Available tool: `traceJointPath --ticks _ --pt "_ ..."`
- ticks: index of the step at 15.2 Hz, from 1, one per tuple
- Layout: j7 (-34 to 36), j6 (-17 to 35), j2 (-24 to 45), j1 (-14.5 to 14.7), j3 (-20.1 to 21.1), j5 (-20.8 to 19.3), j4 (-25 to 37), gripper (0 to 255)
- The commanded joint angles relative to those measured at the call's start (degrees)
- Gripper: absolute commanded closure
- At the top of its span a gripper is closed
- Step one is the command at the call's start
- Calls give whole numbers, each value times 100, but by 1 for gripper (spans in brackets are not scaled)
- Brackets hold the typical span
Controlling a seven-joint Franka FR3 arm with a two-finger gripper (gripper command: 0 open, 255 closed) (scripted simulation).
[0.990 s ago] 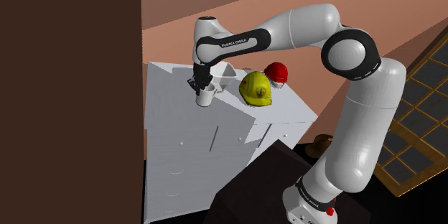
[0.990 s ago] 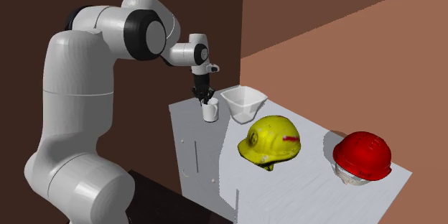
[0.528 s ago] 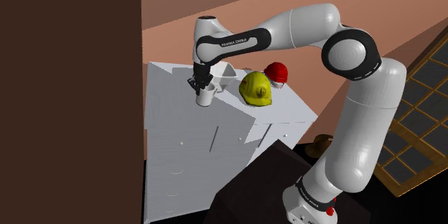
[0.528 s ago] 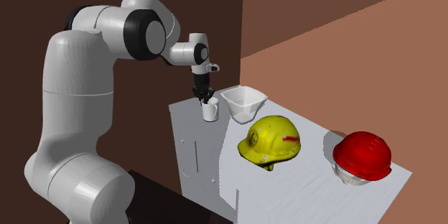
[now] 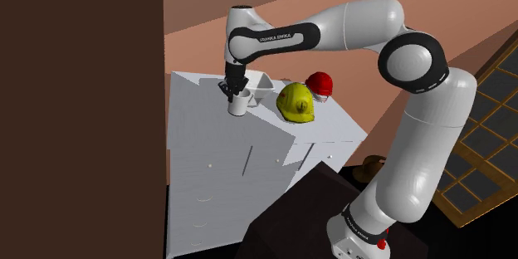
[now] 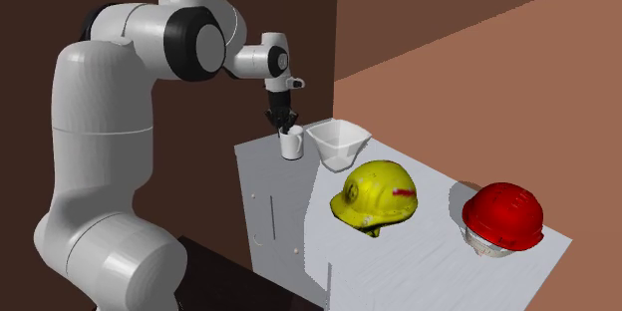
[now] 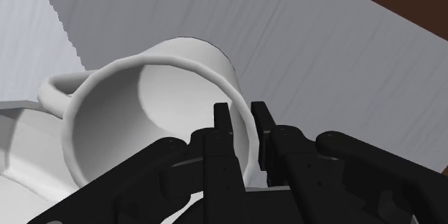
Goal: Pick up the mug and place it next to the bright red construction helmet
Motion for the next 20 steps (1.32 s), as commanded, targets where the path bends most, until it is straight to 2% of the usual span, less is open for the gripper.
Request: traceJointPath --ticks 1,20 --pt "-13 -145 -57 1 5 14 89 255" --pt "-129 -1521 -287 15 29 84 1241 255"
